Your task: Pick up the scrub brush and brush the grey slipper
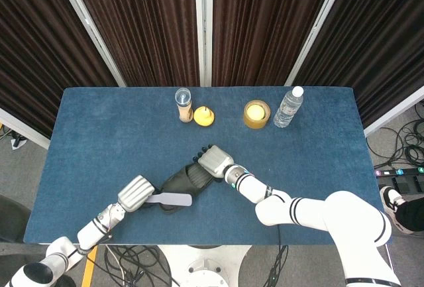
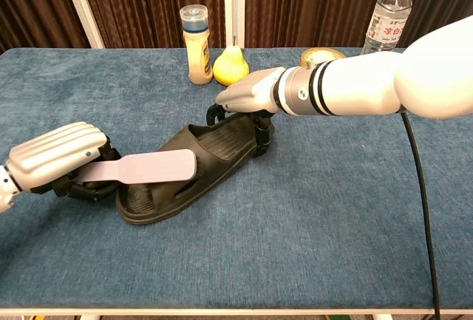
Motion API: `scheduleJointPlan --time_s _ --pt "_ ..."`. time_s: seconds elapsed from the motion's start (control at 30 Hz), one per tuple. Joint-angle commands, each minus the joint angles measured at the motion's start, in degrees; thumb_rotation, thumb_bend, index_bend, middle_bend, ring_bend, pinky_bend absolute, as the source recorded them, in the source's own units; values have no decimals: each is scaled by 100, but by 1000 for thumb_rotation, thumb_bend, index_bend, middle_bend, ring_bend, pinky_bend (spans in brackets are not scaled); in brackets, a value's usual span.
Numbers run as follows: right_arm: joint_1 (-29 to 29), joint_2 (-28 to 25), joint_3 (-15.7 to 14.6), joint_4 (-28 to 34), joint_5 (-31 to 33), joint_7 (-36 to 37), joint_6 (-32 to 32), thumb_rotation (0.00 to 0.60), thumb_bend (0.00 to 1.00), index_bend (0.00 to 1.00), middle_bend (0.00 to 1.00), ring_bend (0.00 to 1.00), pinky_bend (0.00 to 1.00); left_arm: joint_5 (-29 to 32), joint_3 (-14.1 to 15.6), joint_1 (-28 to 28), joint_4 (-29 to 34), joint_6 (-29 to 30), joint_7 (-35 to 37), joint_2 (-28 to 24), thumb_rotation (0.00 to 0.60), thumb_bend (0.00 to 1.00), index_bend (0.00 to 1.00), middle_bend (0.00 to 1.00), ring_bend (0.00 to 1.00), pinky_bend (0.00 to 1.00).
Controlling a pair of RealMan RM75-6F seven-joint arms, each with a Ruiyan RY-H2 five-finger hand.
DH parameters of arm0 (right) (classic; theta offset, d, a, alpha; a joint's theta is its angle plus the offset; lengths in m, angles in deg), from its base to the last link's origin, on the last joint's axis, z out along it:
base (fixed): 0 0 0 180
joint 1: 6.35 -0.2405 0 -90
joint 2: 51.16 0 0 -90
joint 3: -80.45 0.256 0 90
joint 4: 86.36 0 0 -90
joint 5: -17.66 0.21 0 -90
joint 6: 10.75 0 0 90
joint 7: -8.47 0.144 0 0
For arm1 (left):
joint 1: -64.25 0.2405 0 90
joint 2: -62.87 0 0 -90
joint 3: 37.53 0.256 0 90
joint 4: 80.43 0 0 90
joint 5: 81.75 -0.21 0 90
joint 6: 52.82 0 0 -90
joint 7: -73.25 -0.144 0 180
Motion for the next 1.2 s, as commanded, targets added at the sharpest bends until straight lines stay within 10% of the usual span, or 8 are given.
scheduleJointPlan --time_s 0.03,0.43,1.2 --pt "10 4 -10 -7 -20 18 9 600 266 360 355 132 192 -10 -90 26 181 399 6 -102 600 702 1000 1000 1000 1000" --pt "10 -88 -57 115 16 -7 95 600 266 360 361 131 192 445 -476 -551 536 -879 -114 -357 600 702 1000 1000 1000 1000" --pt "12 10 -93 -45 -41 87 14 600 266 360 369 132 192 294 -274 -303 1243 -504 -432 -656 600 703 1000 1000 1000 1000"
